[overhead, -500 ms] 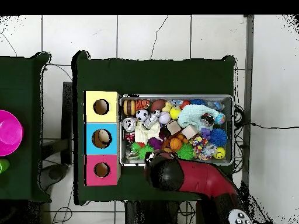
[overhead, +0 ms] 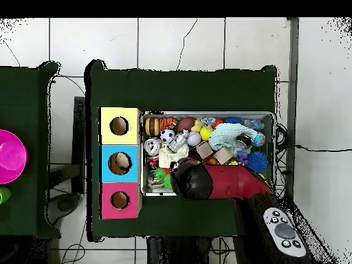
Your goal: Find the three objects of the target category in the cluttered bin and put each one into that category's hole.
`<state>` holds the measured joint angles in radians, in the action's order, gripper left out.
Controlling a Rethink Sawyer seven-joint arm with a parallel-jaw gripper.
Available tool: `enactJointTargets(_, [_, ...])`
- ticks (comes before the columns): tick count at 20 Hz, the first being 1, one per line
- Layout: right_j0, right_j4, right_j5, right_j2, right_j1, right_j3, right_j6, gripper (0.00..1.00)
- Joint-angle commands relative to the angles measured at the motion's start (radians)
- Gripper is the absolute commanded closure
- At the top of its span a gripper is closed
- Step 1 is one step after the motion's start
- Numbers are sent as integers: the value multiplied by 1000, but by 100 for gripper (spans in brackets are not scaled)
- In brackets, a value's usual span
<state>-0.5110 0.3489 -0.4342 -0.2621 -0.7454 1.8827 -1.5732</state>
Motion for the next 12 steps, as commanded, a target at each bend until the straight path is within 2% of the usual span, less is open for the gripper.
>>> enactJointTargets(1, [-45,114,41,-131,93,-126,128,0])
enactJointTargets(7, [-49,173,98,-140,131,-122,77,0])
enactJointTargets(12, [-35,203,153,-156,121,-134,40,0])
